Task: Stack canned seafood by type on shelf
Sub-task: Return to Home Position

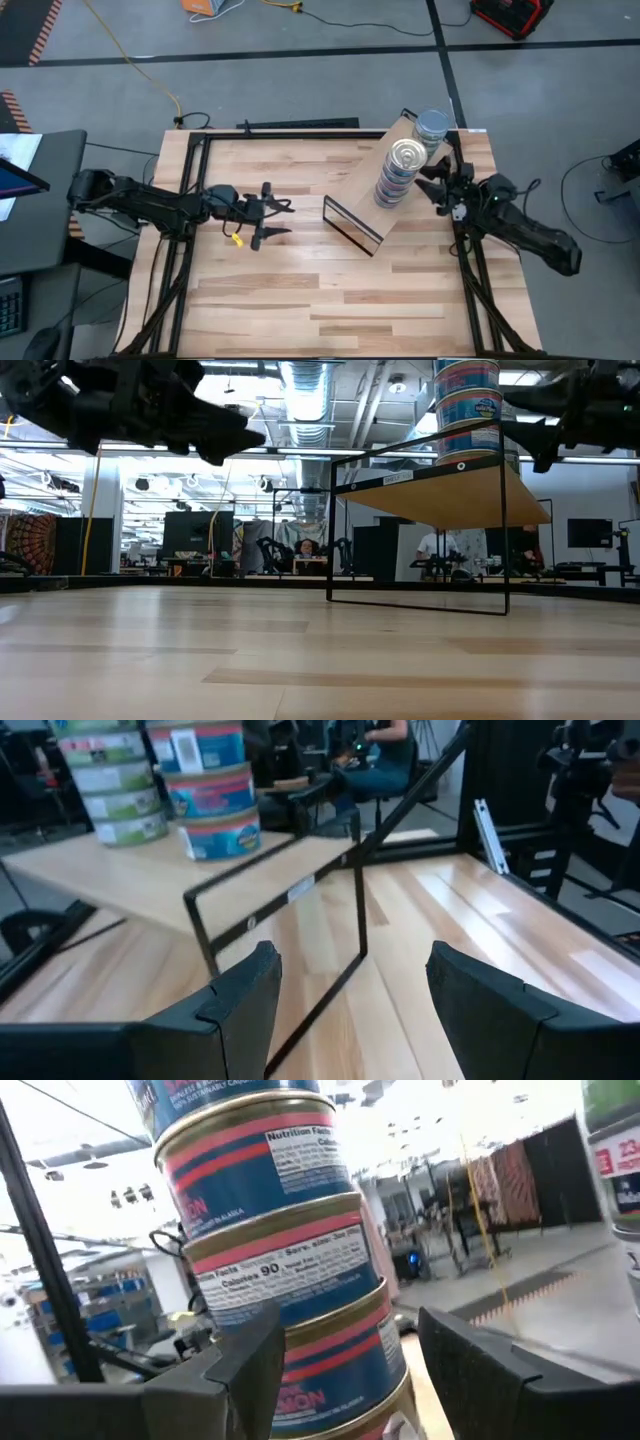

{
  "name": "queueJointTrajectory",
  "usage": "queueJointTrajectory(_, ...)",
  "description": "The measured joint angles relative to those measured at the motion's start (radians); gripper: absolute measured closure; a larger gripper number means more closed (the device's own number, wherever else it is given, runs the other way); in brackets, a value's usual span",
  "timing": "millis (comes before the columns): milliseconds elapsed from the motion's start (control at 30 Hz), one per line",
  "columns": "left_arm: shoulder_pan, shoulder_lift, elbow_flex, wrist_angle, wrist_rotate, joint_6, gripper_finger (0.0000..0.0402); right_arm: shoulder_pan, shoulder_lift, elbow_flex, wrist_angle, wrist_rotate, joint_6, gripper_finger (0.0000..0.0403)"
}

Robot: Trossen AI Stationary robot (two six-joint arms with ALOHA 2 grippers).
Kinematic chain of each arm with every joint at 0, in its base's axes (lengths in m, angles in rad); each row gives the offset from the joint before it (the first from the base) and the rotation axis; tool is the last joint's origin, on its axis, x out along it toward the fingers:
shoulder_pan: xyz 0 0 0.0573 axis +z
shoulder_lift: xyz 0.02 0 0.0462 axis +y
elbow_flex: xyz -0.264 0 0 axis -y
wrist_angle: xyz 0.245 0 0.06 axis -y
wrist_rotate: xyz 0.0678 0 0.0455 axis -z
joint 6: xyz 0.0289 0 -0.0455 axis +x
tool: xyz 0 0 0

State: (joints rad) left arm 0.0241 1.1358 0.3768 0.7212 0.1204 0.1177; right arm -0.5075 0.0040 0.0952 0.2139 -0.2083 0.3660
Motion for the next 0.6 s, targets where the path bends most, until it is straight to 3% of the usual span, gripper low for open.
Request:
queueJointTrajectory(200, 0.022, 0.009, -0.024, 0.002, 0.001, -0.007, 0.0162, 0.075, -0.001, -0.068, 0.066, 0.117, -0.085, 0.0147)
queueJointTrajectory(600, 0.041, 0.009, -0.024, -0.003, 0.001, 0.008, 0.0162, 0.155, 0.0, -0.083, 0.036, 0.138, -0.094, 0.0147)
